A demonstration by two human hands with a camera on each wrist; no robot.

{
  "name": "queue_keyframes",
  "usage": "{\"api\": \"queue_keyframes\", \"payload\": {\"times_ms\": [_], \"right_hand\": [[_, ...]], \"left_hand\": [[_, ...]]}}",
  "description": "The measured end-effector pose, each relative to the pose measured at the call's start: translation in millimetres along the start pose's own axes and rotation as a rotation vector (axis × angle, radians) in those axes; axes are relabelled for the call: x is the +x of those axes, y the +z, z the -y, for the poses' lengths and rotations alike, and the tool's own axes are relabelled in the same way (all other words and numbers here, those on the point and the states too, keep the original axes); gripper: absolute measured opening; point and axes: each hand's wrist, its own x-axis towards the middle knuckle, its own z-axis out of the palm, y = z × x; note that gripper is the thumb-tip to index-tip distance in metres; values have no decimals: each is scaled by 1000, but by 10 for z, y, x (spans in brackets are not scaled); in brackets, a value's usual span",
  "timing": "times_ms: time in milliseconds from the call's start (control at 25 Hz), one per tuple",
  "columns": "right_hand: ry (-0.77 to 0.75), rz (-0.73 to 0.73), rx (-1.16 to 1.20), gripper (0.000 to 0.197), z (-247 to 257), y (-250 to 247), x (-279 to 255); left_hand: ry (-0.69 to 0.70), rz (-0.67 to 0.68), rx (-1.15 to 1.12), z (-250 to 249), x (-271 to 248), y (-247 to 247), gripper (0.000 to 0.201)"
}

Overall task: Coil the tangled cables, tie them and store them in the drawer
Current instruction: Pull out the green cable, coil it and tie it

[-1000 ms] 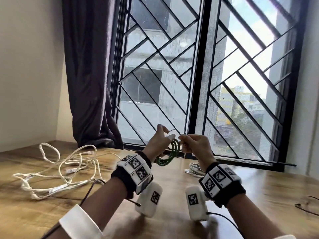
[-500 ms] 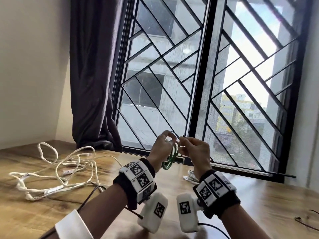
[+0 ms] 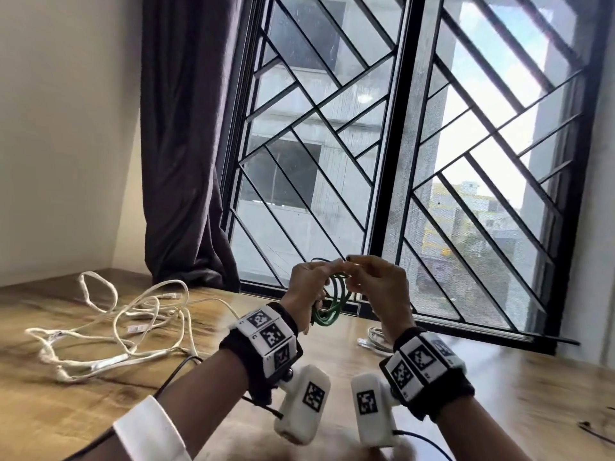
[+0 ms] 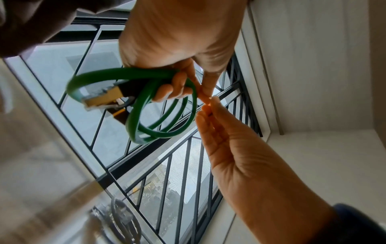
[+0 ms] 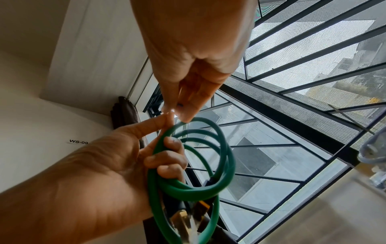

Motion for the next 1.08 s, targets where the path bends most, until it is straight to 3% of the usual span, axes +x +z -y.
{"api": "queue_keyframes", "payload": {"times_ms": [160,400,680,1080], "right_hand": [[17,30,142,14,-7,-19,0],[-32,94,61,11,-69,-74,13],[-91,164,-78,14,-101,-60,24],[-81,152,-93,16,-107,-26,61]], "left_hand": [[33,0,-16,13,35,-8,24],[-11,-13,-62,6,60,-56,25],[36,-28,5,27,40,-53,24],[68,-58,60,-42,-31,-14,26]]}}
